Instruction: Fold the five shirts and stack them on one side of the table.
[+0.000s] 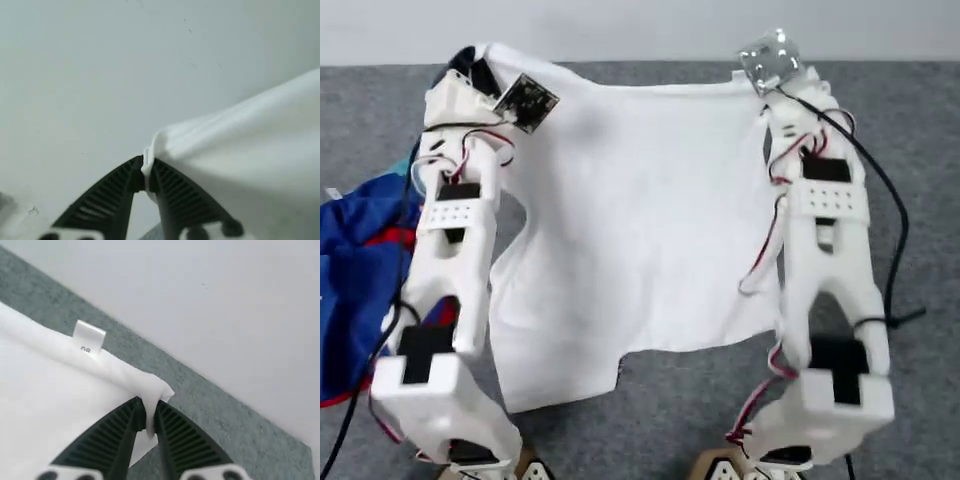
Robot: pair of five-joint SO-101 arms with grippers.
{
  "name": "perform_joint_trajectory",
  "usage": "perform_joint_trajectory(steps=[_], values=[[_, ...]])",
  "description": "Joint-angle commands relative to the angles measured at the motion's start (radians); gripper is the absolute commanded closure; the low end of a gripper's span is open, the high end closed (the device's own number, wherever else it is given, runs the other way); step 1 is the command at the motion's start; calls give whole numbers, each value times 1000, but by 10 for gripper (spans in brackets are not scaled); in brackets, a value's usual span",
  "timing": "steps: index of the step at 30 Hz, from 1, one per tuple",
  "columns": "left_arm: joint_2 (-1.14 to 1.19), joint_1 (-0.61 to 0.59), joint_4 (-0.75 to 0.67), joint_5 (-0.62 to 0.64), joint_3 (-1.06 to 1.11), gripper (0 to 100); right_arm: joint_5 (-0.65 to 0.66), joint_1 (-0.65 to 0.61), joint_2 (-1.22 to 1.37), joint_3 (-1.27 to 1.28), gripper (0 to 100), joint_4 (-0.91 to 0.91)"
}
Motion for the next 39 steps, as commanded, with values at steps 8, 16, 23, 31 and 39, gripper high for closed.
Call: perform_joint_trajectory(steps=[8,16,23,31,39], values=[[38,-25,78,-17,-125,995,103,-30,148,-167,988,76],[-238,-20,710,-17,-70,995,141,-38,73,-169,988,481],[-445,15,1281,-112,-48,995,137,-36,4,-169,988,786],[-565,78,1743,-158,-50,995,37,-51,-39,-169,988,1032],[-683,83,1952,-204,18,995,38,-22,-50,-167,988,1291]])
